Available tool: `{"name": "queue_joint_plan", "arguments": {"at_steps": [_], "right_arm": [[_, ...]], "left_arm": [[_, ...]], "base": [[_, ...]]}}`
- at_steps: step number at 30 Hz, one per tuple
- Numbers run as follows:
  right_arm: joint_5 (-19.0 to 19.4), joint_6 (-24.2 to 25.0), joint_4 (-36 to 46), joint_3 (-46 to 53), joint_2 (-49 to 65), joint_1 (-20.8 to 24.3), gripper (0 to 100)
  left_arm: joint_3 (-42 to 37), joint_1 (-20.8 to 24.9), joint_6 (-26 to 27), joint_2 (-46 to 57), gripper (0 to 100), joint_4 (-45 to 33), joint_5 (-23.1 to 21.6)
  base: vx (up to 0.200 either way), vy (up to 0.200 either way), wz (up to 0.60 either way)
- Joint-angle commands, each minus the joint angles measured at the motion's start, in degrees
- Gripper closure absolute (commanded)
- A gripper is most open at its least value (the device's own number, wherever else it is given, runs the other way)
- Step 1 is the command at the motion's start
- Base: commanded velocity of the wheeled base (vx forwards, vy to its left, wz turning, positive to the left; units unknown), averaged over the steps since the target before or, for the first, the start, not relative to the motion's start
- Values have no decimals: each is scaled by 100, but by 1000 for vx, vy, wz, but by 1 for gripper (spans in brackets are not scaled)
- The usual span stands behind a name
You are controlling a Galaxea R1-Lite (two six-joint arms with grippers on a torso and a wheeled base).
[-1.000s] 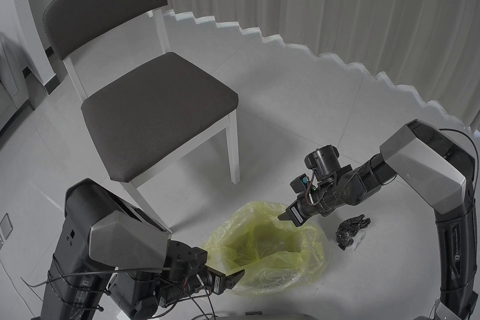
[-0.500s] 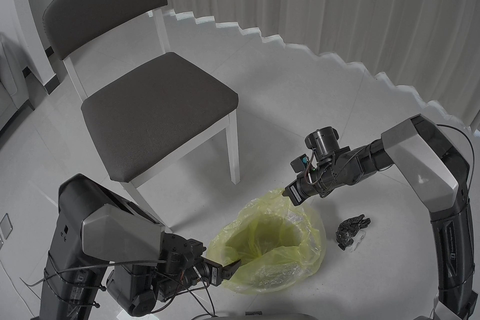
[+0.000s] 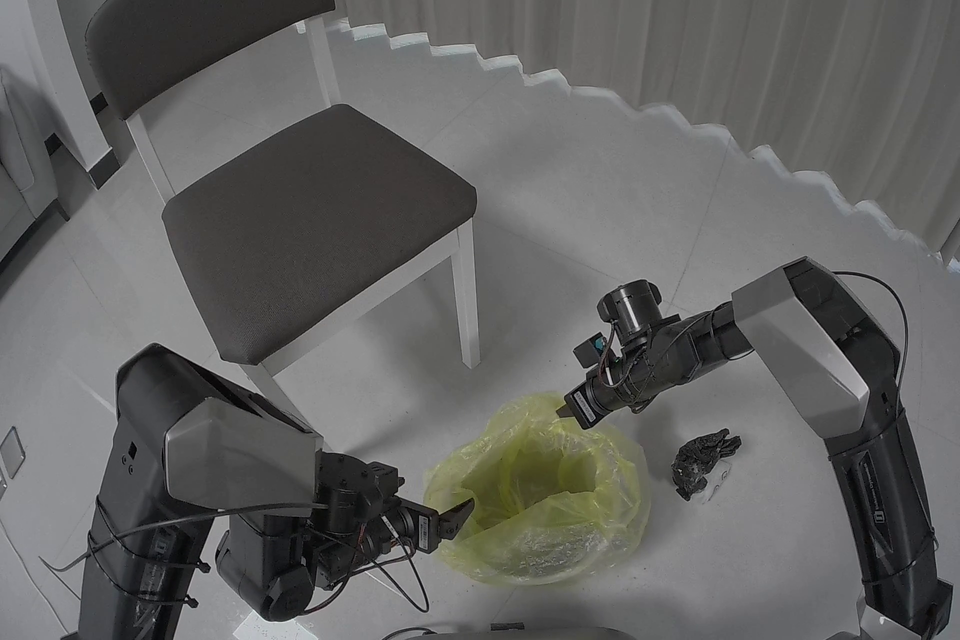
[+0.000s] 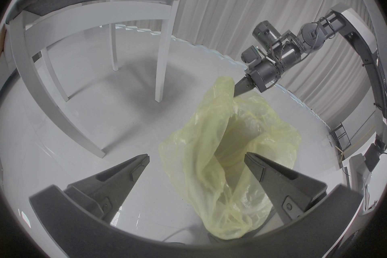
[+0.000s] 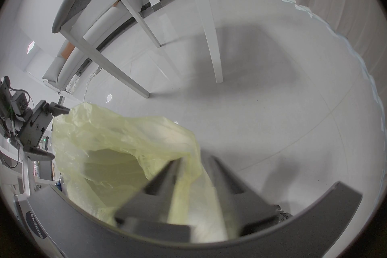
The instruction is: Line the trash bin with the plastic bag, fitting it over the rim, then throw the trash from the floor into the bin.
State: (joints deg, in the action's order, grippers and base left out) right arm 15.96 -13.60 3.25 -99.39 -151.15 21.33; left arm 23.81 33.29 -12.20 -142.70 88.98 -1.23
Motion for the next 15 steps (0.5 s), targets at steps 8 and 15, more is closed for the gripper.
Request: {"name": "queue_joint_plan", "arguments": {"at_steps": [8,15], "right_arm": [[4,33,193,271,771,-182,0],[-5,-37,263,1176,1457,-411,0]], "left_arm": [[405,-297,60,-161,0,49,123],[616,-411,60,-355,0,14,53]], "base": [[0,0,0],[0,0,0]]}}
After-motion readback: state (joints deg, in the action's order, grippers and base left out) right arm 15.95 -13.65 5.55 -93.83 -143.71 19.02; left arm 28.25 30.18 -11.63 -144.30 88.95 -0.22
